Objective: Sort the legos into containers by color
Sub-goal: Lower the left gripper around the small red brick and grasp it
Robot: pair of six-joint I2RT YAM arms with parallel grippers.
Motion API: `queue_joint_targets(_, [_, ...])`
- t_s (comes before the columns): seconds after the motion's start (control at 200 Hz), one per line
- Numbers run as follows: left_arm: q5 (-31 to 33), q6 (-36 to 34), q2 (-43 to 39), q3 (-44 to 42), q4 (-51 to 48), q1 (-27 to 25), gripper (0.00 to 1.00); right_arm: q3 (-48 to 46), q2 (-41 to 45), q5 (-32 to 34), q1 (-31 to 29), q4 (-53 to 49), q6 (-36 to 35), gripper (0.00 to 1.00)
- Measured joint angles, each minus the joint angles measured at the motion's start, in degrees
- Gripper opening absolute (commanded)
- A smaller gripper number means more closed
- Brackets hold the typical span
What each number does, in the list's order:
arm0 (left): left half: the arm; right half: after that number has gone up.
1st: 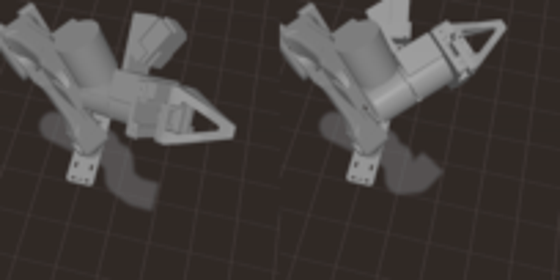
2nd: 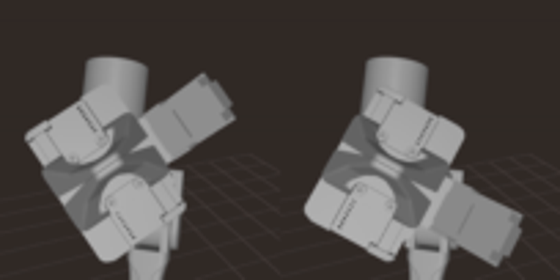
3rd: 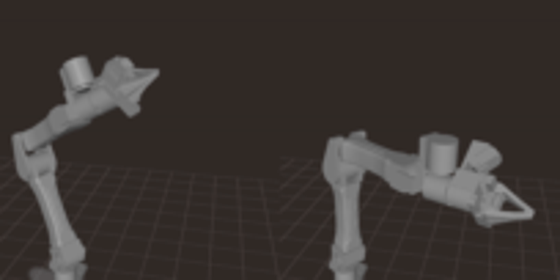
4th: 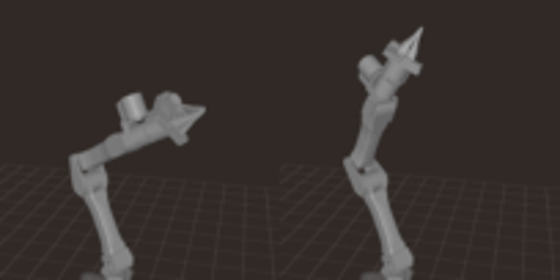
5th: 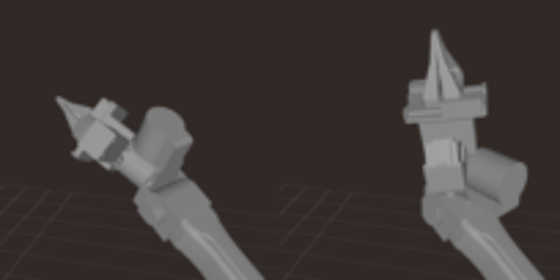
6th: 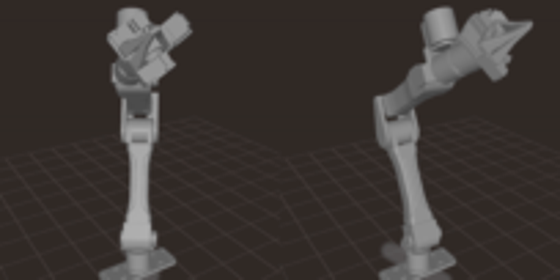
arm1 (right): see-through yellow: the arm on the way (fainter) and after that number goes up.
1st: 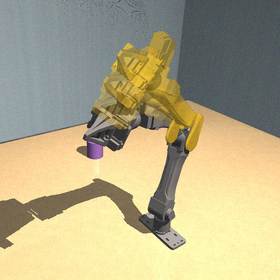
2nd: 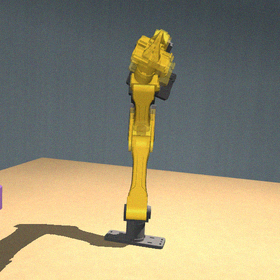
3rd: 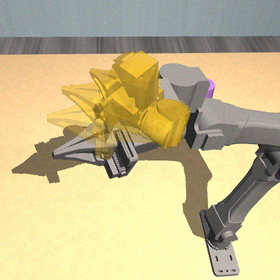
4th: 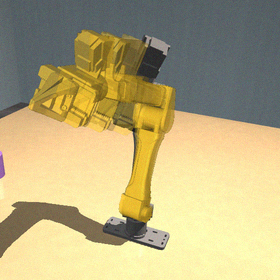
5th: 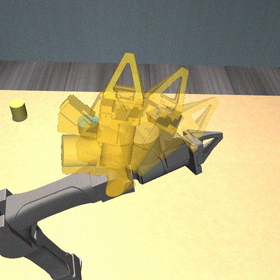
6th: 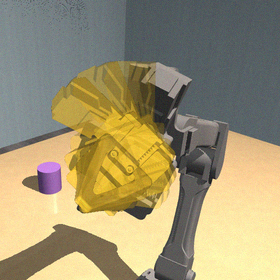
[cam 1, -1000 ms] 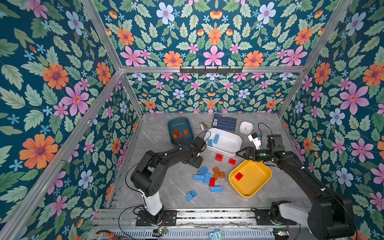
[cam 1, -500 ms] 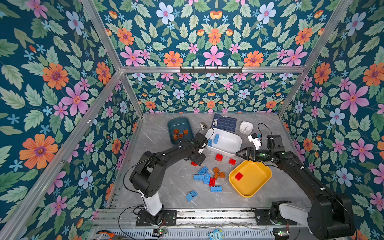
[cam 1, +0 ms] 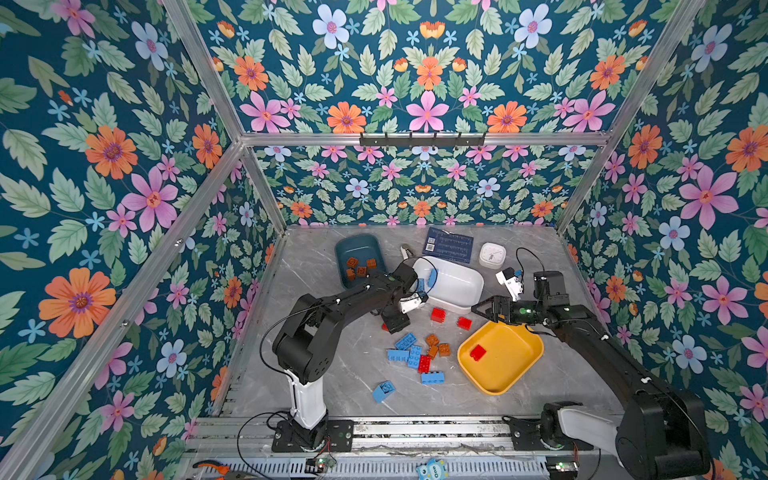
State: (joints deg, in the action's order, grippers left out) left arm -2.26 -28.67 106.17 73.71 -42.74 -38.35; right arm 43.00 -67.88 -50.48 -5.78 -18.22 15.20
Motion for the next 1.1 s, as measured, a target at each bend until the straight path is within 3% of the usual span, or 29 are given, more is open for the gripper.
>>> queue_joint_targets(0.91, [1.8,-2.9,2.8,-0.3,0.2,-0.5,0.64,-0.2,-0.2,-0.1,0.0,0.1,0.0,0.99])
queue_joint_targets(1.105, [2.4,-1.7,2.1,-0.1,0.1,-0.5,0.54,-0.1,-0.4,-0.1,0.0,0.4,0.0,0.99])
